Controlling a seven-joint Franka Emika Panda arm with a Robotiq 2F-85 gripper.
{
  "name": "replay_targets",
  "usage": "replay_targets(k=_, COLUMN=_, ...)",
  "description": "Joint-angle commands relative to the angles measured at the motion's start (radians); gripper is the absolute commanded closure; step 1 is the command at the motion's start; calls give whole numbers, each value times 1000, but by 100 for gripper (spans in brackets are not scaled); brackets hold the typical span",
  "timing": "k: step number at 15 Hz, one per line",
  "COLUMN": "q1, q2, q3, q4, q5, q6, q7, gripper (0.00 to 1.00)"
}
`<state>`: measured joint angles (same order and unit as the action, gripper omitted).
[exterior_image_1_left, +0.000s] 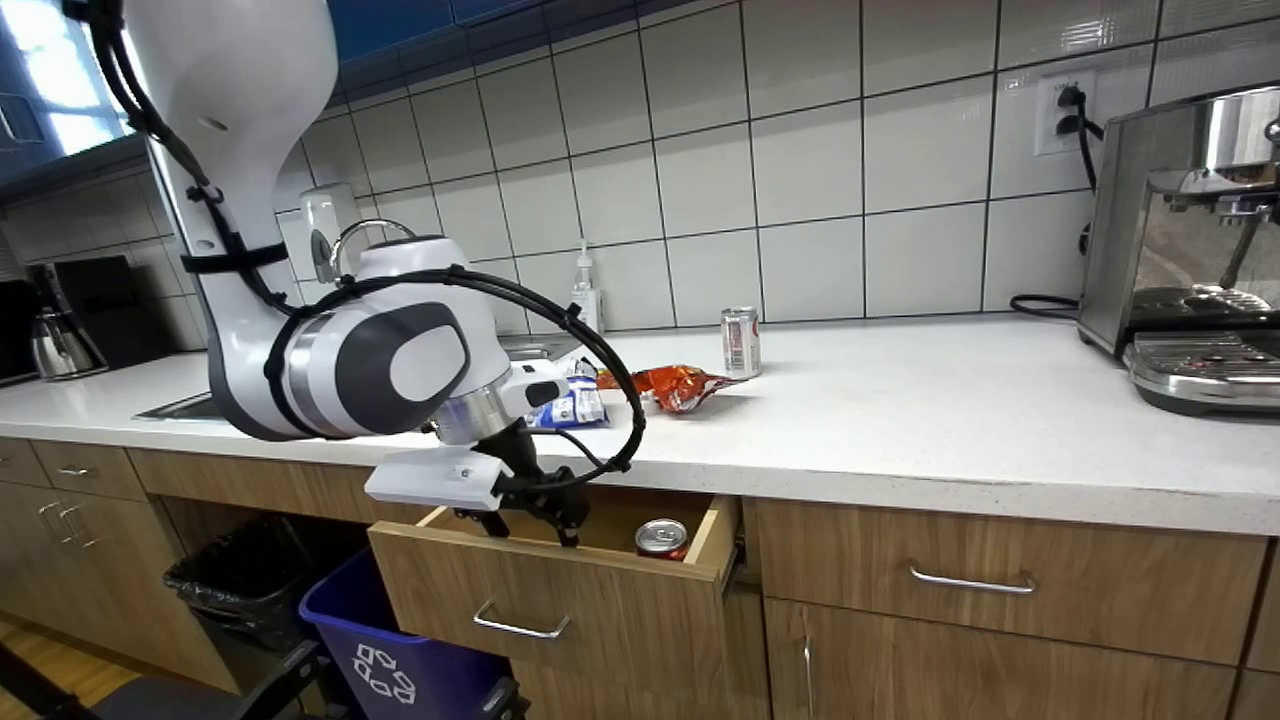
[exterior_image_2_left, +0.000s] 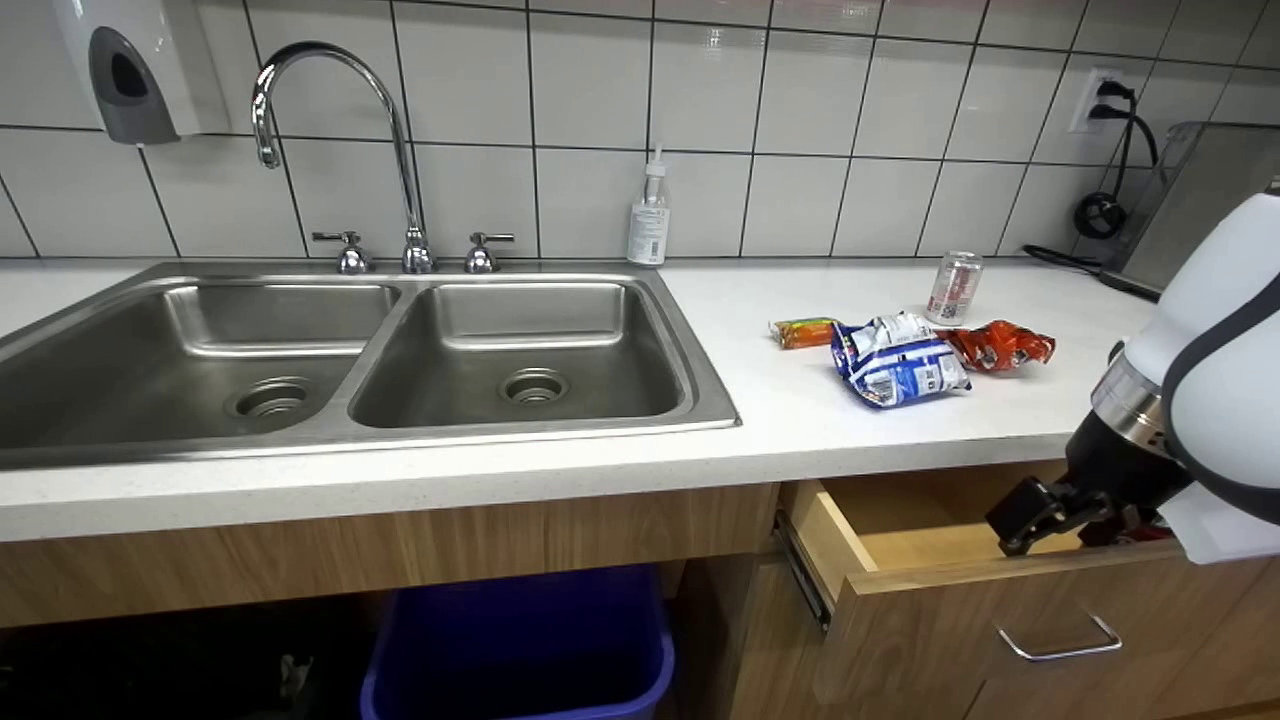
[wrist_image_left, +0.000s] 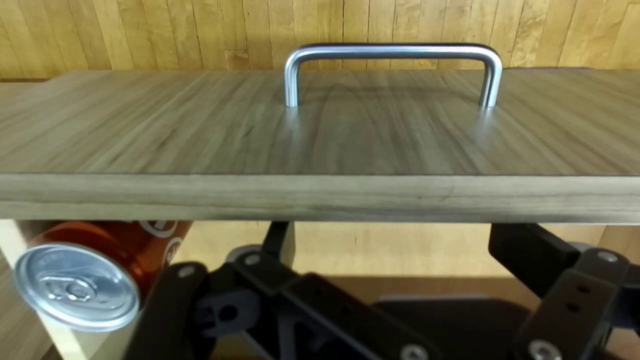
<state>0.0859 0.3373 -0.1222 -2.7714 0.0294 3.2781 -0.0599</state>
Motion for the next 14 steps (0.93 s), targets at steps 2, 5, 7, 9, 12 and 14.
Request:
replay_targets(k=2, q1=-36, q2=8, q3=26, q4=-13, q5=-5, q6=-63, q7=21, gripper=0)
replay_targets(k=5, q1=-79, q2=-10, q3=61, q4=-21, q5=-13, q6=-97, q7=23, gripper=0)
replay_targets(k=7, q1=-116, q2=-17, q3=90, q4=-23, q5=-13, q6=-123, q7=22, gripper=0)
replay_targets(k=9, q1=-154, q2=-15, q3=118, q4=-19, q5=-9, q6=-148, q7=19, gripper=0)
replay_targets(k=12, q1=-201, q2=-11, q3=152, q4=-14, q5=1, q6=-174, q7=13, gripper=0)
replay_targets(k=14, q1=-225, q2=-9, q3=169, q4=-11, q5=7, q6=-188, q7=9, gripper=0)
